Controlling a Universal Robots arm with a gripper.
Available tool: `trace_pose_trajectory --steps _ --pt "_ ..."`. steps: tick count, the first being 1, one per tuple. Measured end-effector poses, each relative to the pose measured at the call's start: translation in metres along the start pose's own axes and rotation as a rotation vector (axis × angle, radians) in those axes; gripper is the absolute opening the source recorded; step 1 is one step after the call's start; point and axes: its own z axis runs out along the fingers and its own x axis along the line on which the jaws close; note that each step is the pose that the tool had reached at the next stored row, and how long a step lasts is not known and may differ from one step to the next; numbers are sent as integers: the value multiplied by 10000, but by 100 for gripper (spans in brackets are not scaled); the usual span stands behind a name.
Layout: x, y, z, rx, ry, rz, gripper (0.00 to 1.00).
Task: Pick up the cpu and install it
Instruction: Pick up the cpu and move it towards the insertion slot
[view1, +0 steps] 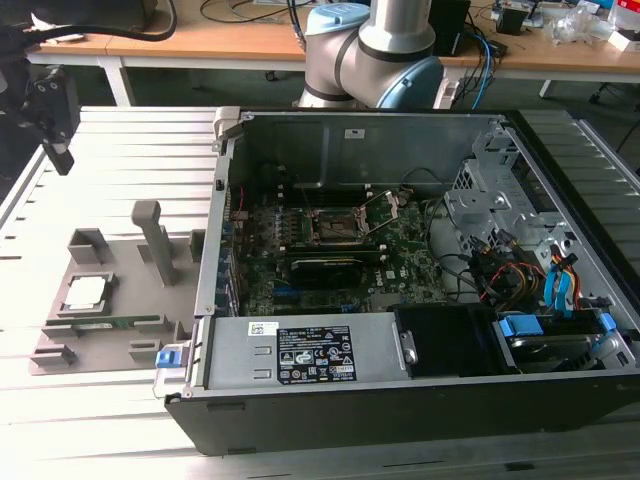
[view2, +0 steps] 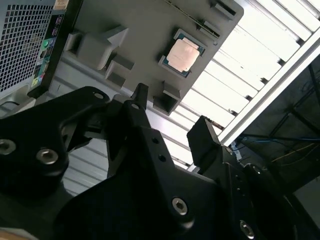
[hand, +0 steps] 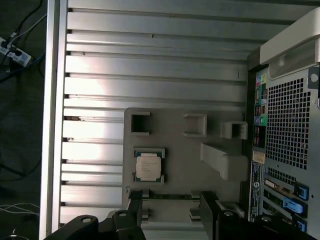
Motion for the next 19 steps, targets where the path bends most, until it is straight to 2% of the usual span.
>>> trace_pose_trajectory --steps 1,2,3,9,19 --pt "0 0 0 0 0 -2 63" --pt "0 0 0 0 0 -4 63" --pt "0 0 0 0 0 -6 76" --pt "1 0 5 0 0 -11 76" --pt "5 0 79 0 1 -12 76"
